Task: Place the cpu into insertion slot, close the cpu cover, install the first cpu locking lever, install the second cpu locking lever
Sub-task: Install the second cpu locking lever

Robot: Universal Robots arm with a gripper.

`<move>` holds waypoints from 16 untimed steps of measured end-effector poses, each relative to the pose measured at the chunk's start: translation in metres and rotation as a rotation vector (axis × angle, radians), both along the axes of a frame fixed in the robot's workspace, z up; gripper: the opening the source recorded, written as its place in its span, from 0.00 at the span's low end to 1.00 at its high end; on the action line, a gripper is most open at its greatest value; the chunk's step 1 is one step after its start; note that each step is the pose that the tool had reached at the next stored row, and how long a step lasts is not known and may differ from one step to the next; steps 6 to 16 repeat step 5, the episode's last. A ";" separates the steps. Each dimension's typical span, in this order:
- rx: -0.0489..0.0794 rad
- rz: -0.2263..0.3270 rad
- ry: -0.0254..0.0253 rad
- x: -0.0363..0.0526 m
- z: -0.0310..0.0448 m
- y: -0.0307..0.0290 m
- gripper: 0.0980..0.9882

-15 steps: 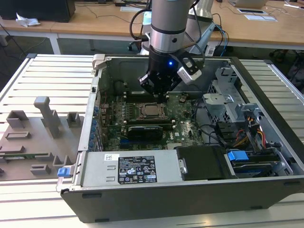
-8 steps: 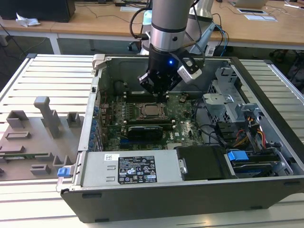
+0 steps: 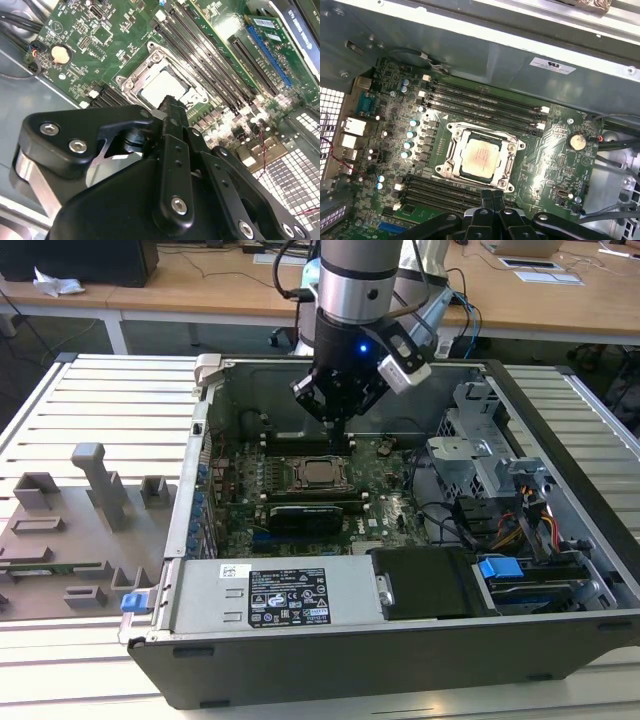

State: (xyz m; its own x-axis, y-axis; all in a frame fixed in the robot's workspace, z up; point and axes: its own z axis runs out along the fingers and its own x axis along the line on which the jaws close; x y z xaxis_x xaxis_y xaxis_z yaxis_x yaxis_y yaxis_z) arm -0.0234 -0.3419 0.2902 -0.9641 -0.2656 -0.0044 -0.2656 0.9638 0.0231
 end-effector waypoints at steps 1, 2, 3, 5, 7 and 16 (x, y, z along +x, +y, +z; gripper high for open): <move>0.000 0.000 0.0001 0.0000 0.0001 0.0000 0.01; 0.000 0.000 0.0002 0.0000 0.0002 0.0000 0.01; 0.000 0.000 0.0002 0.0000 0.0004 0.0000 0.01; 0.000 0.000 0.0002 0.0000 0.0004 0.0000 0.01; 0.000 0.000 0.0002 0.0000 0.0004 0.0000 0.01; 0.000 0.000 0.0002 0.0000 0.0004 0.0000 0.01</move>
